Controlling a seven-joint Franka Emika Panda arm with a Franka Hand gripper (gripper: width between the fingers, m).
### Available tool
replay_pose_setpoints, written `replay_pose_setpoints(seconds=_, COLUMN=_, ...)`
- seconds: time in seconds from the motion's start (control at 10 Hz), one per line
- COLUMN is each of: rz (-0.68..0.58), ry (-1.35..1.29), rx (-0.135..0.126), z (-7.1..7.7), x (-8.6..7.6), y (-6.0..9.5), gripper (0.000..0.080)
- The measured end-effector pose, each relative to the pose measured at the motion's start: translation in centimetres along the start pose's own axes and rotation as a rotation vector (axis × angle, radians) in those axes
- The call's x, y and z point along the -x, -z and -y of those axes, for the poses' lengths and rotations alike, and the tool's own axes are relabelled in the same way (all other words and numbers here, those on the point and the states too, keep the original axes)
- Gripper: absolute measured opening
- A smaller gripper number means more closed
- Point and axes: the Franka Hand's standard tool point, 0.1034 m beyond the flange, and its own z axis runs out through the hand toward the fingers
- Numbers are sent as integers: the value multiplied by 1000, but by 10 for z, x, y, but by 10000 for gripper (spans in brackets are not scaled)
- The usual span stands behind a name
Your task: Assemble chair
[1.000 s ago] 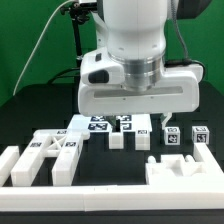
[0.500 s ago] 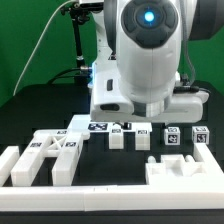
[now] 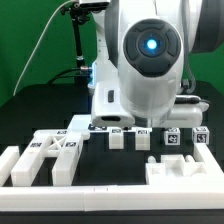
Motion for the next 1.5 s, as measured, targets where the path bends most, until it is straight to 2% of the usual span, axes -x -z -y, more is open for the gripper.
replay_pose_setpoints(seconds=0.3, rz=0, ry=0, rx=3, z=1, x=-10, y=-15, gripper=649)
replay_pose_setpoints(seconds=0.6, rz=-1, ry=2, rx=5, z=2, x=-11, y=-16, gripper=621)
replay_pose_setpoints(seconds=0.8, rz=-1, ry=2, rx=5, z=2, x=-11, y=-16, gripper=318)
replay_pose_setpoints(seconds=0.9, rz=-1, ry=2, rx=5, z=2, x=-11, y=-16, gripper=284)
replay_pose_setpoints(seconds=1.4, rz=1, ry=7, rx=5, z=2, x=-10, y=-14, gripper=285)
replay_pose_setpoints(seconds=1.5, rz=12, ry=36, rx=1, z=3, x=-3, y=2, gripper=285)
